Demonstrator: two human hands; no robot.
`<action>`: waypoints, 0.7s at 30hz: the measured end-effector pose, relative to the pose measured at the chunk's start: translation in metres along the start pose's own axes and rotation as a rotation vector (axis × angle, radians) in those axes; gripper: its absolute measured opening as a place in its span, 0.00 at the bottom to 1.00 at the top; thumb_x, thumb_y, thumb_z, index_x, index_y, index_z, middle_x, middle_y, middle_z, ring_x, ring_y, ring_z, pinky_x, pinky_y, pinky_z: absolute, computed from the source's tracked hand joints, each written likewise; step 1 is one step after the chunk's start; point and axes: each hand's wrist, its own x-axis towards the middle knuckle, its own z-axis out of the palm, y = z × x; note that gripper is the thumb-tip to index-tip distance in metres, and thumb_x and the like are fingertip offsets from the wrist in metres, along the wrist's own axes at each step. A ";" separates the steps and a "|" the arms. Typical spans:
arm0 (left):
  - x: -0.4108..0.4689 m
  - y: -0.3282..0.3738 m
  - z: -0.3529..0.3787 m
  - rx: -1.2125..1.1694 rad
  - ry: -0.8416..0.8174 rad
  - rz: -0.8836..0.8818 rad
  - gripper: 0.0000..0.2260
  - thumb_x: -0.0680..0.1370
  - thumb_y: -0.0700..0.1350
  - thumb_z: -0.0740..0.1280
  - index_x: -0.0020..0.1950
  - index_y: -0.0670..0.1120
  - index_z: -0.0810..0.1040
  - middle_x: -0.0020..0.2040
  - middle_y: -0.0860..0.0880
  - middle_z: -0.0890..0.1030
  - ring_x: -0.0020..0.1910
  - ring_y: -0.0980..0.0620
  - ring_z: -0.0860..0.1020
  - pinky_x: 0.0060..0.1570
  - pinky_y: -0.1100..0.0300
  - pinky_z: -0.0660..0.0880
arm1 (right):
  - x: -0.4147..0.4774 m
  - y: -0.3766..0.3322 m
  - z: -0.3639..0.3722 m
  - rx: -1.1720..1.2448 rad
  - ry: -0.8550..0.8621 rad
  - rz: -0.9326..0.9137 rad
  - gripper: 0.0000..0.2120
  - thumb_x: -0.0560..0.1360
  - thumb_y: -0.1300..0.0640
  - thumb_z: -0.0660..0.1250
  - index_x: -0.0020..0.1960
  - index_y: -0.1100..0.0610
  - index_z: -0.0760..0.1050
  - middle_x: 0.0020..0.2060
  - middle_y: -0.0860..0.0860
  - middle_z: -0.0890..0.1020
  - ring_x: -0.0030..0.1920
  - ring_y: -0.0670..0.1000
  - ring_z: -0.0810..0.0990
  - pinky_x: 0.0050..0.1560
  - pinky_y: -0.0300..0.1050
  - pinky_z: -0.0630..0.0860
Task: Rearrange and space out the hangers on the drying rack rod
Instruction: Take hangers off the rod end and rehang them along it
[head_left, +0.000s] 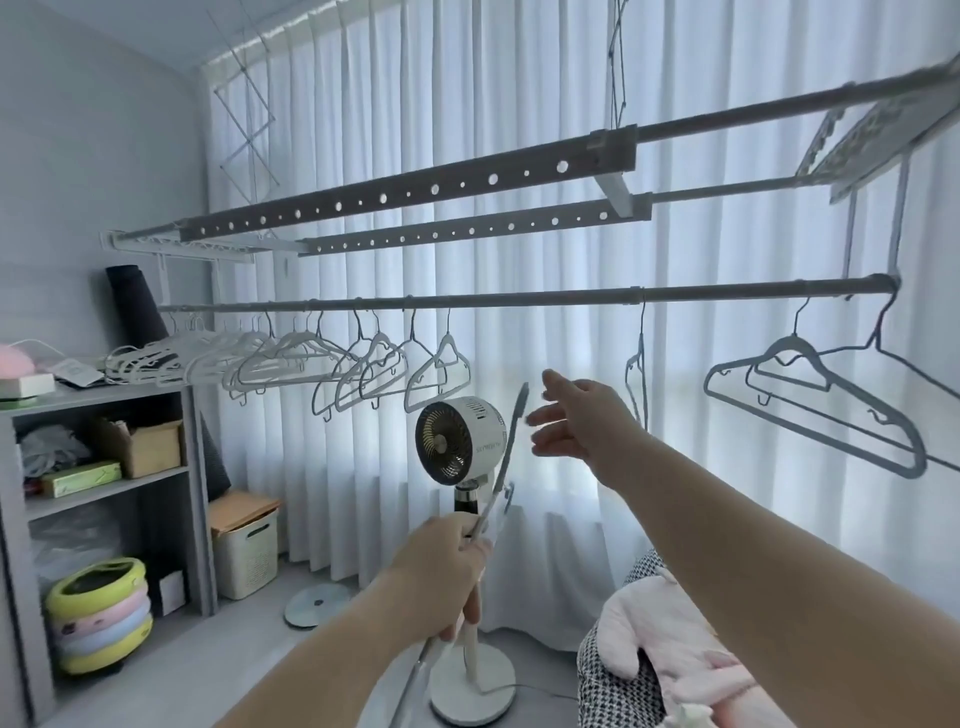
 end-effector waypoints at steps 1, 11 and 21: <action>0.004 0.003 0.002 -0.031 -0.021 -0.001 0.05 0.81 0.43 0.54 0.50 0.51 0.68 0.21 0.51 0.73 0.13 0.58 0.64 0.16 0.69 0.63 | 0.002 -0.001 -0.009 -0.029 0.037 -0.019 0.09 0.79 0.56 0.59 0.46 0.62 0.68 0.31 0.55 0.75 0.20 0.48 0.73 0.23 0.40 0.77; 0.045 0.056 0.063 -0.167 -0.299 0.073 0.08 0.80 0.41 0.56 0.48 0.48 0.74 0.17 0.51 0.74 0.12 0.59 0.63 0.15 0.70 0.59 | 0.038 0.003 -0.139 -0.686 0.430 -0.179 0.12 0.75 0.64 0.58 0.57 0.62 0.73 0.47 0.56 0.77 0.44 0.53 0.73 0.37 0.41 0.69; 0.128 0.137 0.128 -0.338 -0.154 0.147 0.08 0.79 0.42 0.59 0.42 0.49 0.74 0.14 0.53 0.68 0.10 0.57 0.61 0.16 0.73 0.58 | 0.056 -0.010 -0.264 -1.254 0.612 -0.131 0.20 0.75 0.60 0.61 0.66 0.57 0.68 0.66 0.57 0.69 0.68 0.59 0.62 0.66 0.48 0.61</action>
